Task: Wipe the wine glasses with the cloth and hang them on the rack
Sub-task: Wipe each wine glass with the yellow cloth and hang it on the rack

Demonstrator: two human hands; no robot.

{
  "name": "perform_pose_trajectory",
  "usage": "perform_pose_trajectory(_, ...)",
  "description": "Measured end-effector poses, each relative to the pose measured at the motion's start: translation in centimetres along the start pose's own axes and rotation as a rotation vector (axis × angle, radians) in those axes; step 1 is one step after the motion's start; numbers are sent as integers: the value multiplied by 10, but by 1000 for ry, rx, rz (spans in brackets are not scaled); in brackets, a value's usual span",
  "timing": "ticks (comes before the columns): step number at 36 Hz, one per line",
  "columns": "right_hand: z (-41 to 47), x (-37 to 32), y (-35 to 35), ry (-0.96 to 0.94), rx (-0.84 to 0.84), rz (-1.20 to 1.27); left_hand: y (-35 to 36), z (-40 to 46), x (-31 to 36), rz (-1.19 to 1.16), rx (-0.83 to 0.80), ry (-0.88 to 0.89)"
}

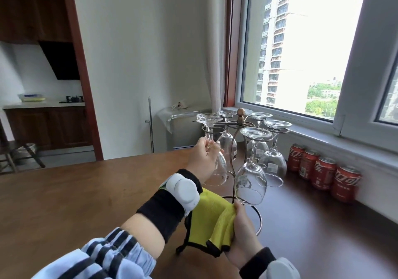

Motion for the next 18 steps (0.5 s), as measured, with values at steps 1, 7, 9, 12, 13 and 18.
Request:
perform_pose_trajectory(1, 2, 1, 0, 2, 0, 2, -1, -1, 1, -2, -10, 5)
perform_pose_trajectory(7, 12, 13, -6, 14, 50, -7, -3, -4, -1, -50, -49, 7)
perform_pose_trajectory(9, 8, 12, -5, 19, 48, -2, -6, -5, 1, -76, -51, 19)
perform_pose_trajectory(12, 4, 8, -3, 18, 35, 10, -9, -13, 7, -76, -48, 64)
perform_pose_trajectory(13, 3, 7, -2, 17, 33, 15, -8, -15, 7, -63, -55, 70)
perform_pose_trajectory(18, 0, 3, -1, 8, 36, -16, -2, -21, 4, -40, -84, 82)
Point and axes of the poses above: each hand's wrist, its own z-axis towards the middle knuckle, its own y-axis out of the palm, x = y × z, the point moved 10 cm from there along z, towards the middle knuckle, and after that the axes turned 15 degrees about -y, right-handed, at the moved point
